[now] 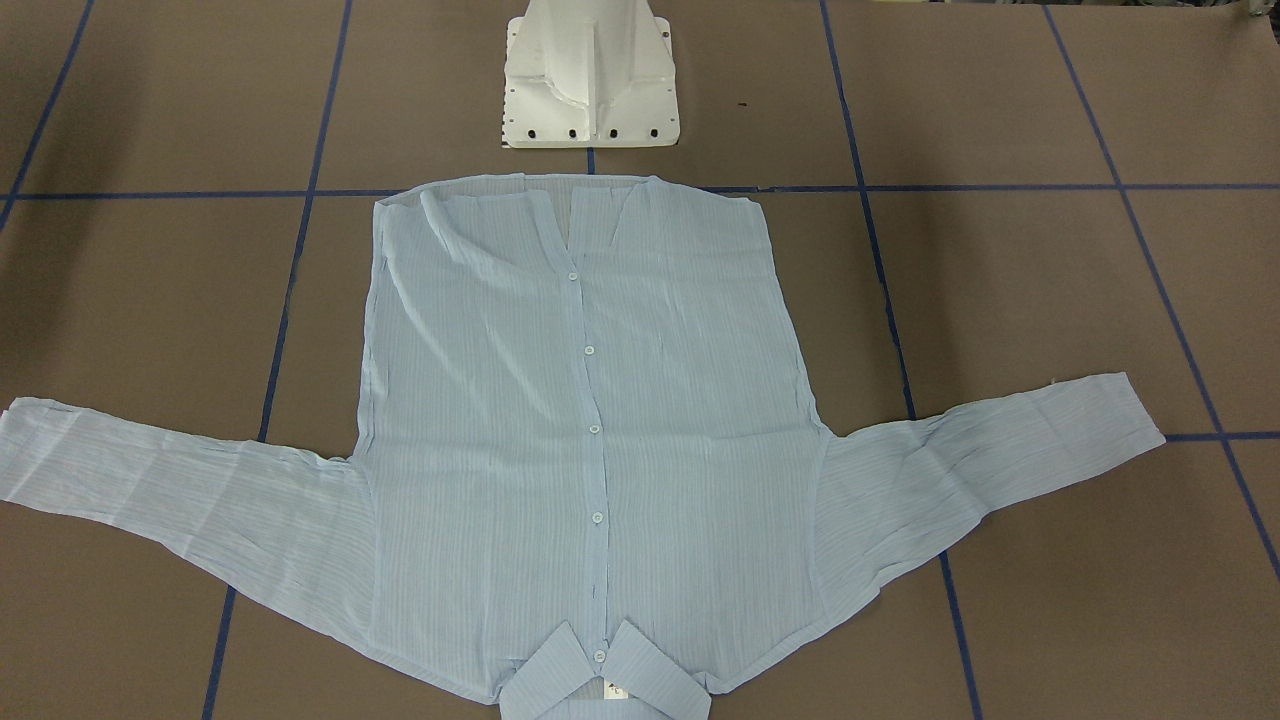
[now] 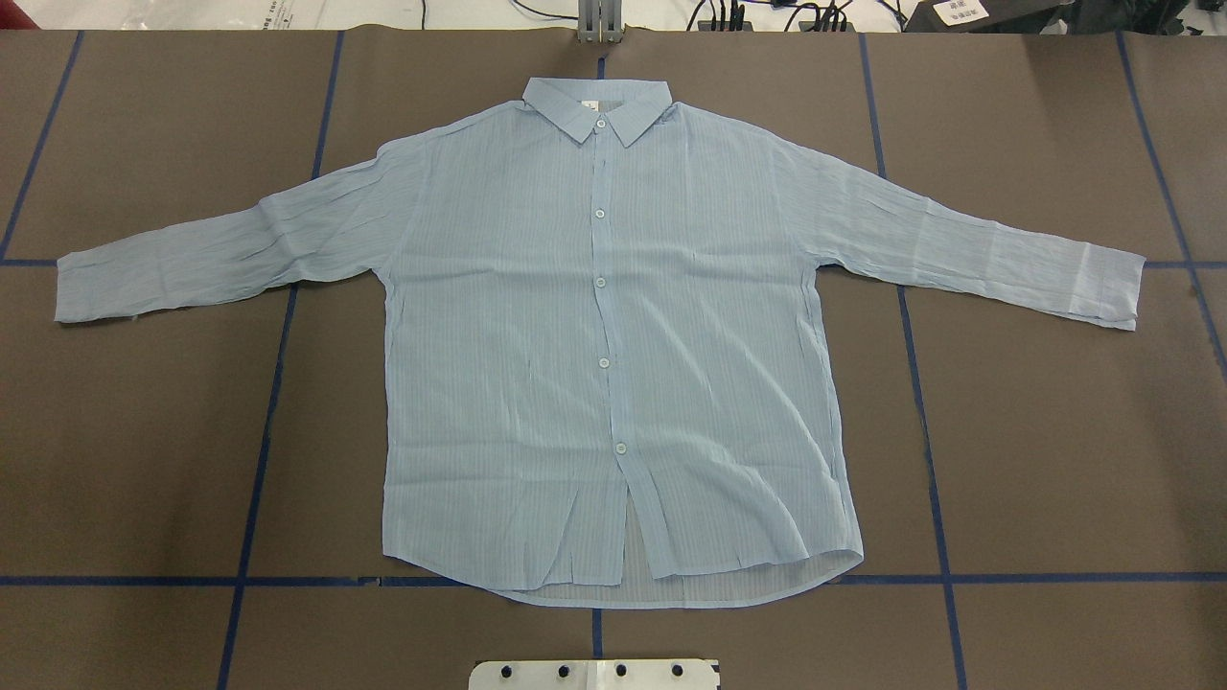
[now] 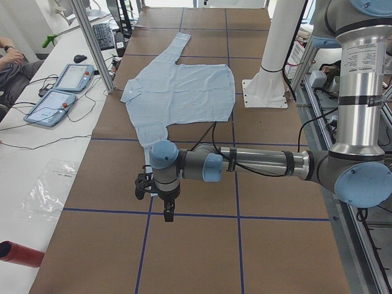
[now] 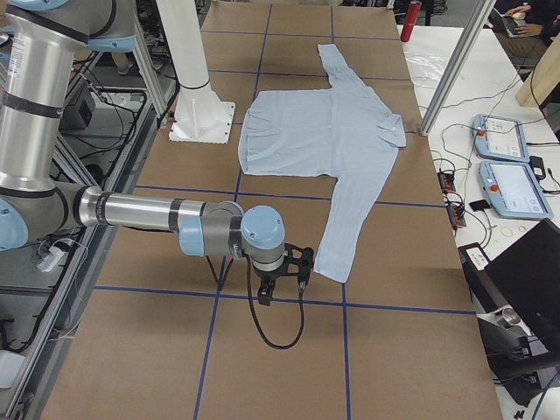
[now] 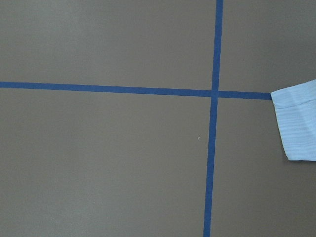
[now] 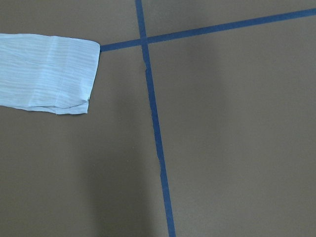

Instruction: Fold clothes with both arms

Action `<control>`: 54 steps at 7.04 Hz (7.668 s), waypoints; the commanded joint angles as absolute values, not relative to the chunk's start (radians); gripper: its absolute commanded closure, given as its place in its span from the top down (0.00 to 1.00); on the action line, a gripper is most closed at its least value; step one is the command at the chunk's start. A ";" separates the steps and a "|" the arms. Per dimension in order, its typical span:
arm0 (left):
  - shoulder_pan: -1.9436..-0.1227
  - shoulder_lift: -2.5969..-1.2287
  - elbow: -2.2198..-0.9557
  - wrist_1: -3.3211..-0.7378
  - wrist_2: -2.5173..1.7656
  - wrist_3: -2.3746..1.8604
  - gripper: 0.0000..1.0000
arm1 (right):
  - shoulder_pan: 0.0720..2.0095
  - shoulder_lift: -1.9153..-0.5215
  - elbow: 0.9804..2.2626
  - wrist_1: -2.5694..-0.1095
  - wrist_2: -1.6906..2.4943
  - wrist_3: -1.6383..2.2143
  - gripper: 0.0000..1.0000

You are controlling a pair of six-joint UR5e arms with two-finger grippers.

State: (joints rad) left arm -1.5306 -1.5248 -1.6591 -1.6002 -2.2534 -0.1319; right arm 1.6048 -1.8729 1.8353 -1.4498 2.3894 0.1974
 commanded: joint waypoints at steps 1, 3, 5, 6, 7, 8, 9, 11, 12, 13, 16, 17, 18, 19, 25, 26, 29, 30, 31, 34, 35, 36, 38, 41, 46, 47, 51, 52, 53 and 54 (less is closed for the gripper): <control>-1.531 -1.525 -1.661 -1.603 -2.253 -0.132 1.00 | 1.609 -1.873 1.847 -1.450 2.376 0.198 1.00; -1.529 -1.532 -1.660 -1.611 -2.255 -0.132 1.00 | 1.609 -1.870 1.844 -1.450 2.378 0.202 1.00; -1.528 -1.563 -1.658 -1.685 -2.302 -0.133 1.00 | 1.609 -1.868 1.844 -1.450 2.379 0.209 1.00; -1.526 -1.565 -1.652 -1.751 -2.348 -0.132 1.00 | 1.608 -1.855 1.842 -1.442 2.382 0.207 1.00; -1.488 -1.577 -1.638 -1.904 -2.352 -0.143 1.00 | 1.608 -1.836 1.851 -1.440 2.394 0.209 1.00; -1.483 -1.569 -1.628 -1.974 -2.352 -0.143 1.00 | 1.602 -1.832 1.839 -1.443 2.393 0.207 1.00; -1.477 -1.591 -1.606 -1.986 -2.346 -0.140 1.00 | 1.595 -1.818 1.818 -1.390 2.398 0.209 1.00; -1.457 -1.615 -1.571 -1.991 -2.352 -0.140 1.00 | 1.473 -1.728 1.685 -1.219 2.381 0.210 1.00; -1.454 -1.615 -1.574 -2.009 -2.353 -0.141 1.00 | 1.453 -1.651 1.564 -1.134 2.382 0.225 1.00; -1.454 -1.615 -1.572 -2.022 -2.350 -0.144 1.00 | 1.416 -1.593 1.446 -1.014 2.379 0.239 1.00; -1.456 -1.620 -1.575 -2.023 -2.350 -0.146 1.00 | 1.240 -1.554 1.351 -0.718 2.276 0.626 1.00; -1.454 -1.620 -1.575 -2.023 -2.350 -0.146 1.00 | 1.192 -1.554 1.350 -0.715 2.240 0.667 1.00; -1.454 -1.623 -1.575 -2.023 -2.350 -0.144 1.00 | 1.175 -1.554 1.348 -0.715 2.235 0.667 1.00; -1.454 -1.628 -1.575 -2.022 -2.350 -0.144 1.00 | 1.170 -1.555 1.335 -0.721 2.235 0.666 1.00; -1.454 -1.637 -1.569 -2.023 -2.350 -0.143 1.00 | 1.135 -1.534 1.275 -0.736 2.246 0.657 0.72; -1.454 -1.637 -1.566 -2.023 -2.350 -0.143 1.00 | 1.135 -1.532 1.273 -0.736 2.249 0.657 0.63; -1.454 -1.637 -1.562 -2.025 -2.350 -0.141 1.00 | 1.140 -1.535 1.276 -0.736 2.282 0.655 0.21; -1.454 -1.637 -1.562 -2.025 -2.350 -0.143 1.00 | 1.141 -1.534 1.278 -0.744 2.284 0.655 0.16; -1.454 -1.637 -1.560 -2.023 -2.349 -0.141 1.00 | 1.141 -1.534 1.279 -0.749 2.284 0.655 0.10; -1.454 -1.637 -1.560 -2.025 -2.349 -0.140 1.00 | 1.167 -1.531 1.293 -0.768 2.293 0.655 0.00; -1.454 -1.637 -1.560 -2.023 -2.349 -0.137 1.00 | 1.192 -1.522 1.311 -0.769 2.299 0.655 0.00; -1.454 -1.637 -1.559 -2.025 -2.349 -0.133 1.00 | 1.206 -1.522 1.363 -0.769 2.307 0.655 0.00; -1.454 -1.635 -1.559 -2.023 -2.347 -0.133 1.00 | 1.203 -1.488 1.473 -0.797 2.339 0.666 0.00; -1.454 -1.629 -1.554 -2.023 -2.347 -0.132 1.00 | 1.070 -1.166 1.658 -1.232 2.330 0.714 0.00; -1.454 -1.637 -1.470 -2.051 -2.345 -0.129 1.00 | 0.708 -0.583 1.349 -1.328 1.981 1.133 0.00; -1.454 -1.637 -1.426 -2.100 -2.345 -0.132 1.00 | 0.657 -0.490 1.213 -1.318 1.904 1.140 0.00; -1.454 -1.654 -1.365 -2.146 -2.347 -0.138 1.00 | 0.594 -0.430 1.007 -1.234 1.830 1.127 0.00; -1.454 -1.654 -1.365 -2.146 -2.347 -0.137 1.00 | 0.563 -0.398 0.902 -1.109 1.794 1.126 0.77; -1.454 -1.655 -1.365 -2.148 -2.347 -0.137 1.00 | 0.537 -0.350 0.878 -1.067 1.734 1.124 1.00; -1.454 -1.661 -1.362 -2.146 -2.345 -0.137 1.00 | 0.510 -0.306 0.861 -1.057 1.647 1.126 1.00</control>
State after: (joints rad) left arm -1.4542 -1.6561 -1.3647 -2.1465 -2.3467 -0.1367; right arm 0.5428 -0.3589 0.8971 -1.0944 1.7355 1.1256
